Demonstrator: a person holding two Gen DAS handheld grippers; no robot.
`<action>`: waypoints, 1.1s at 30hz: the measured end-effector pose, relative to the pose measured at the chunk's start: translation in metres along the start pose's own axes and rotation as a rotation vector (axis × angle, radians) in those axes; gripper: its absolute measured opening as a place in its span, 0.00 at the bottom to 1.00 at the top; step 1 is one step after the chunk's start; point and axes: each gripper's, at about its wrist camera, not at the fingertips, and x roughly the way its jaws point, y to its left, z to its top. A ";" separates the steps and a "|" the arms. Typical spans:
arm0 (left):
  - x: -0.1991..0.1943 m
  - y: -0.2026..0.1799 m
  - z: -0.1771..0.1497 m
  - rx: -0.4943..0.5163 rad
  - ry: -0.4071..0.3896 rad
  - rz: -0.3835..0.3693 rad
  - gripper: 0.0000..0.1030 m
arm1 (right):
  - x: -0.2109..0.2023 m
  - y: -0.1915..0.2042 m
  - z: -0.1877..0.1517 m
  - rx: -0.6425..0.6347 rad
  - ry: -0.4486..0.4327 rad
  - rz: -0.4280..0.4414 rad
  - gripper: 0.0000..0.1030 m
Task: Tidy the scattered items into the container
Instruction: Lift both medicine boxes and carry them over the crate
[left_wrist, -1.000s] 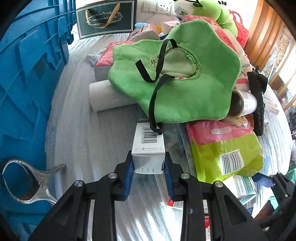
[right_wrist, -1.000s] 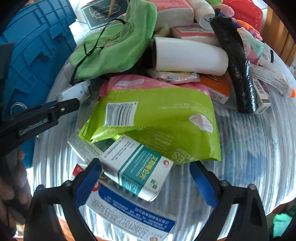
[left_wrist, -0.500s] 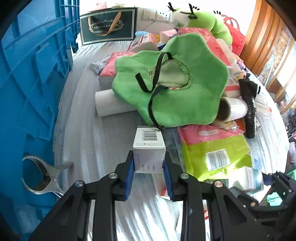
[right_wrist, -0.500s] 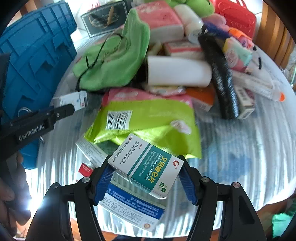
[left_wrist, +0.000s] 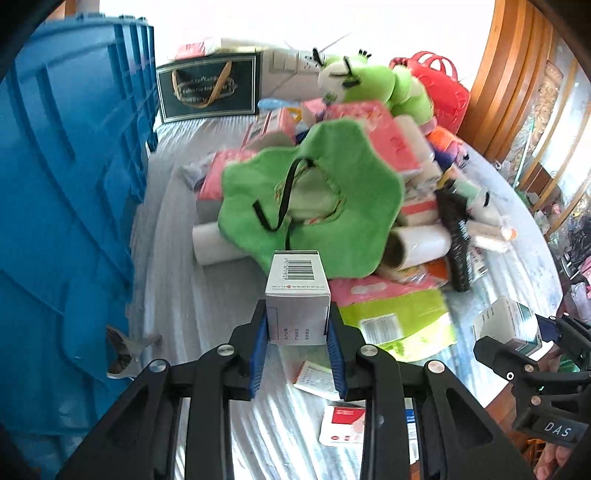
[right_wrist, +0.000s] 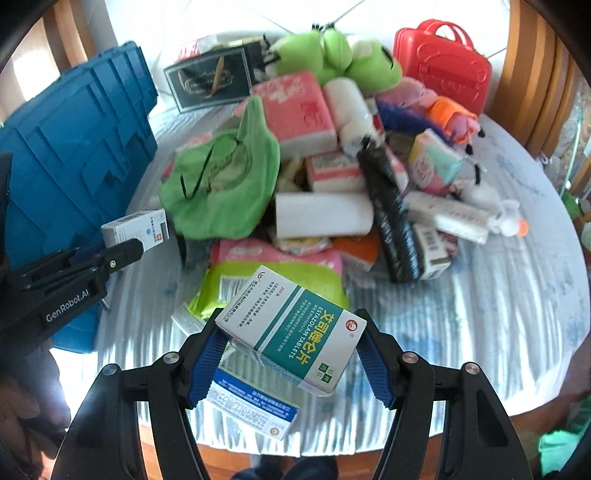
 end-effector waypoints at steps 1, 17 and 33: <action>-0.006 -0.002 0.004 -0.002 -0.011 -0.002 0.28 | -0.006 -0.001 0.002 0.001 -0.012 -0.001 0.66; -0.085 -0.045 0.064 -0.005 -0.080 0.046 0.28 | -0.094 -0.042 0.052 0.019 -0.102 0.033 0.66; -0.137 -0.096 0.121 0.028 -0.113 0.086 0.28 | -0.147 -0.088 0.102 -0.006 -0.179 0.082 0.66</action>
